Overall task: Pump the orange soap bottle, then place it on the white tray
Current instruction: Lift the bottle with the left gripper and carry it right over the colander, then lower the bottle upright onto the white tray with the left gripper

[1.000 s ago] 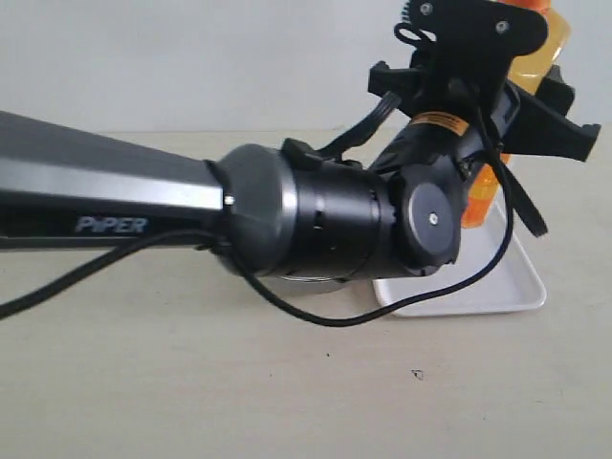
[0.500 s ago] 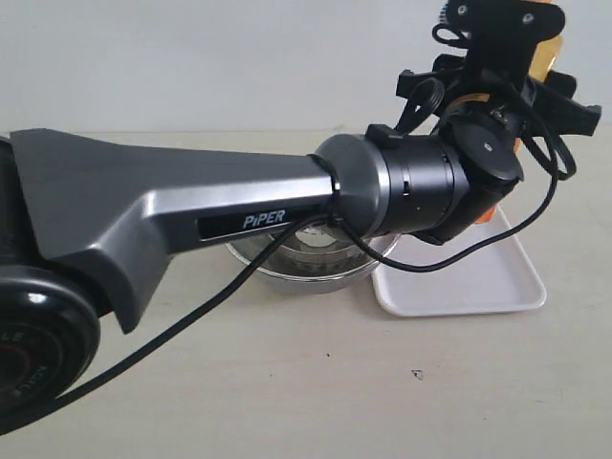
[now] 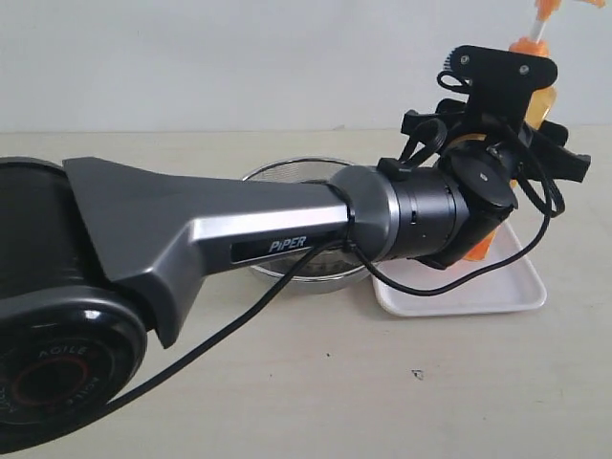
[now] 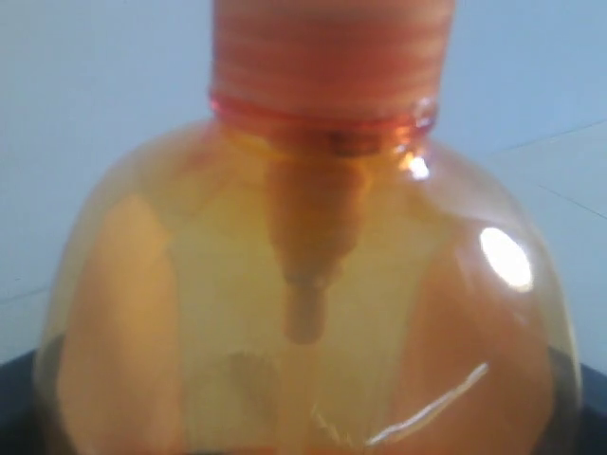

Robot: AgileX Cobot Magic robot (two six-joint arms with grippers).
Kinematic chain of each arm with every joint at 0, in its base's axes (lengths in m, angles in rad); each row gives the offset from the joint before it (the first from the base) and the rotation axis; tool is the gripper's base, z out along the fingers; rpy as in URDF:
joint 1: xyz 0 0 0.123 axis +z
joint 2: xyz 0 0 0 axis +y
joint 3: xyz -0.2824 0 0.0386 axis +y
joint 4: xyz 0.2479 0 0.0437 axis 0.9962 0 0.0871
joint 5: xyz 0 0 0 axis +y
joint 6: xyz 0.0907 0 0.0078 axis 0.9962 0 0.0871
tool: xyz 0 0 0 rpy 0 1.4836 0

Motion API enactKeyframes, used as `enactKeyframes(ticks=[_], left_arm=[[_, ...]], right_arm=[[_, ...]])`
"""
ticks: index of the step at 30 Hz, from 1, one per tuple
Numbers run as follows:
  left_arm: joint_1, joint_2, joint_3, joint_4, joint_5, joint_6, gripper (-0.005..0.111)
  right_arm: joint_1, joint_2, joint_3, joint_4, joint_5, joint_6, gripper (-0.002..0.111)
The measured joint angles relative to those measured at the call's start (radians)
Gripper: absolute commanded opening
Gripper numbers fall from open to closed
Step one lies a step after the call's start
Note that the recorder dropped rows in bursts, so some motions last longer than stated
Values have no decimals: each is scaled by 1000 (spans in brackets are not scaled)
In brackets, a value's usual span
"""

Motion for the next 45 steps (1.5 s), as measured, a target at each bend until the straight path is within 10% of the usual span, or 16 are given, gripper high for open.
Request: enactKeyframes(ticks=[4, 18, 45], left_arm=[[0, 0, 0, -33, 11, 0, 13], [0, -4, -14, -46, 5, 0, 105], [0, -69, -16, -77, 41, 188, 97]], right_arm=[[0, 0, 0, 7, 8, -22, 0], [0, 0, 0, 20, 34, -62, 0], [0, 0, -2, 24, 40, -85, 0]])
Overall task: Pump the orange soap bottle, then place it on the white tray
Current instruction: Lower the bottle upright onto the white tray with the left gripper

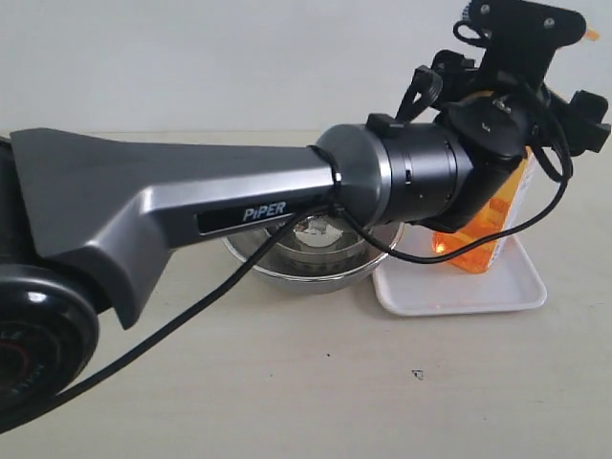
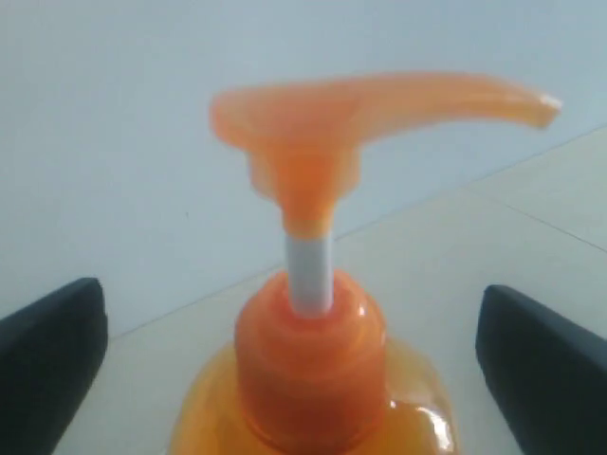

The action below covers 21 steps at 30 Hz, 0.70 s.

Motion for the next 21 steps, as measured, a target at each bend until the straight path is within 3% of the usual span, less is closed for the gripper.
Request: enactKeyframes(ticks=[7, 10, 14, 21], left_arm=[[0, -73, 0, -297, 0, 295, 97], [-9, -107, 0, -355, -18, 386, 97], [-68, -143, 0, -364, -36, 454, 97], [-179, -148, 0, -366, -400, 652, 97]], right_arm=[[0, 0, -2, 0, 2, -12, 0], [0, 0, -9, -2, 2, -17, 0], [0, 0, -9, -6, 2, -19, 0], [0, 0, -9, -7, 2, -23, 0]])
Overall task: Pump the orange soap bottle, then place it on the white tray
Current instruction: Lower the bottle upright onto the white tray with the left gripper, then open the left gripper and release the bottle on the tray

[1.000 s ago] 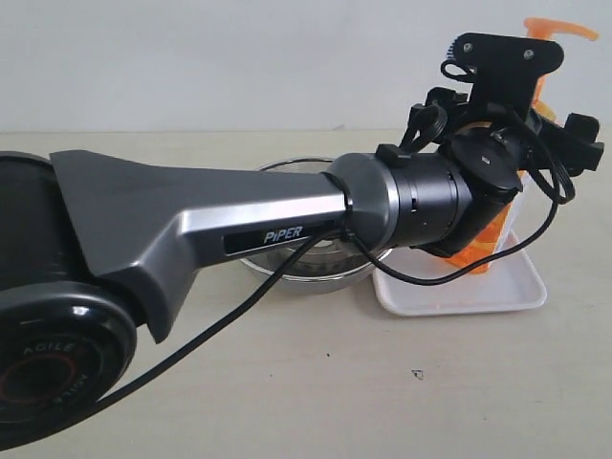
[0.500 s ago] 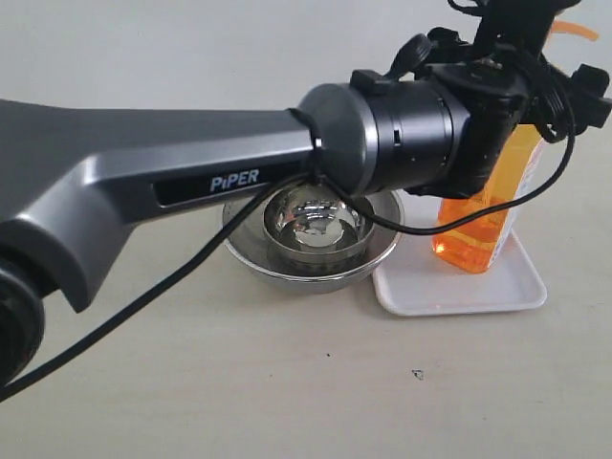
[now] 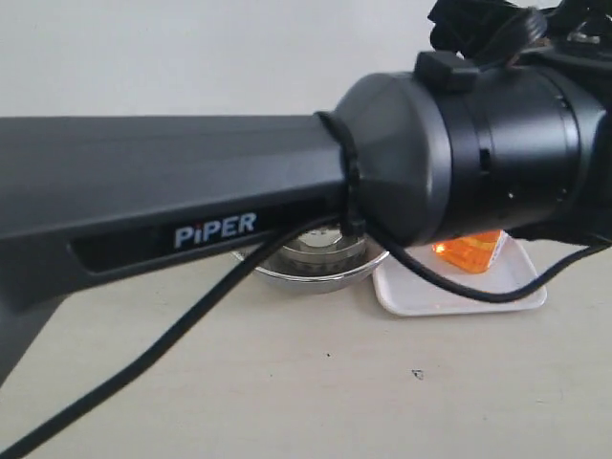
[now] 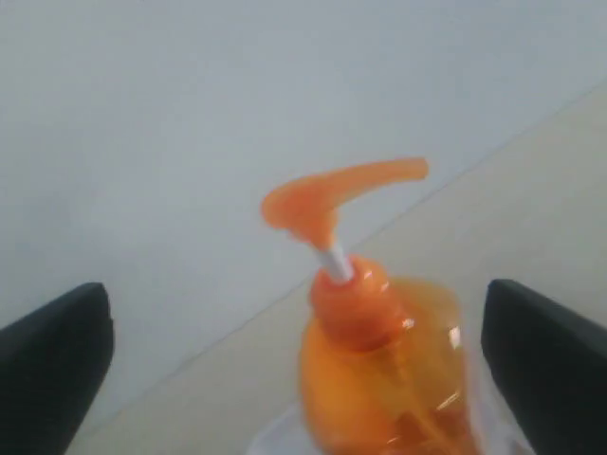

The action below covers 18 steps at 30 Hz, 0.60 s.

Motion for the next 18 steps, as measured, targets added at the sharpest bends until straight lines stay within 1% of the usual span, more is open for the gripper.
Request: enactKeyframes(ticks=[4, 6, 8, 11, 14, 15, 18], left_arm=[[-35, 0, 0, -1, -157, 72, 96], [-46, 0, 0, -1, -189, 81, 90], [-47, 0, 0, -3, -191, 65, 75], [-49, 0, 0, -5, -185, 21, 43], [-49, 0, 0, -5, -179, -22, 14], [-49, 0, 0, -5, -175, -35, 6], [-49, 0, 0, -6, -148, -63, 5]], right_arm=[[0, 0, 0, 0, 0, 0, 0], [0, 0, -8, -11, 18, 0, 0], [0, 0, -26, -29, 57, 0, 0], [0, 0, -66, -93, 159, 3, 0], [0, -13, -102, -158, 245, 27, 0], [0, -25, -111, -173, 256, 36, 0], [0, -80, -121, -209, 274, 45, 0]])
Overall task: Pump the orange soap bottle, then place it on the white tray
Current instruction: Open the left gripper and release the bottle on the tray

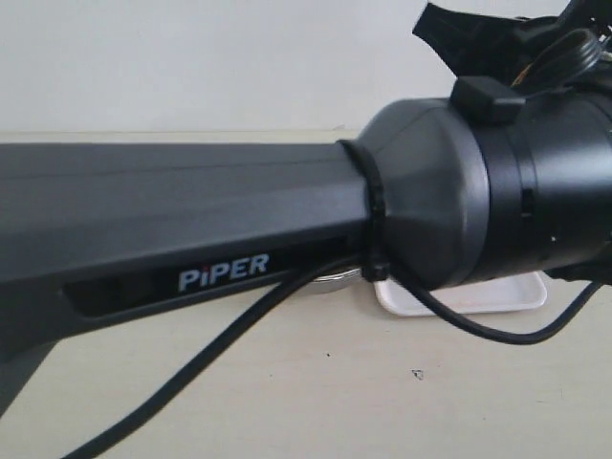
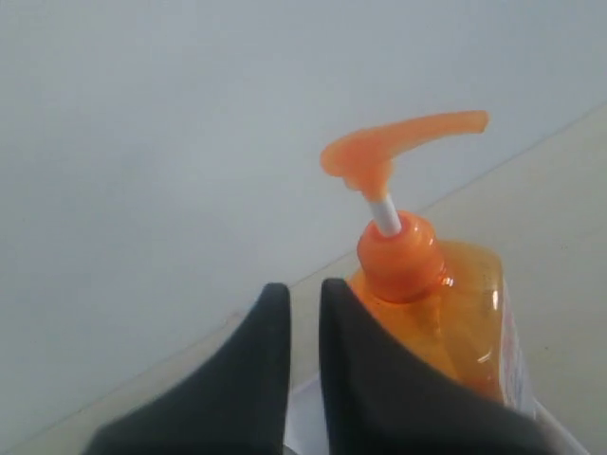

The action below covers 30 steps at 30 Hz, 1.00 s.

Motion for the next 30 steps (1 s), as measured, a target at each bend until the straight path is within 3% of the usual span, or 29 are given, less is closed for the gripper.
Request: enactKeyframes(ticks=[7, 30], left_arm=[[0, 0, 0, -2, 20, -6, 5], [0, 0, 0, -2, 73, 10, 5]], right_arm=[[0, -103, 0, -24, 50, 7, 0], [0, -105, 0, -15, 41, 7, 0]])
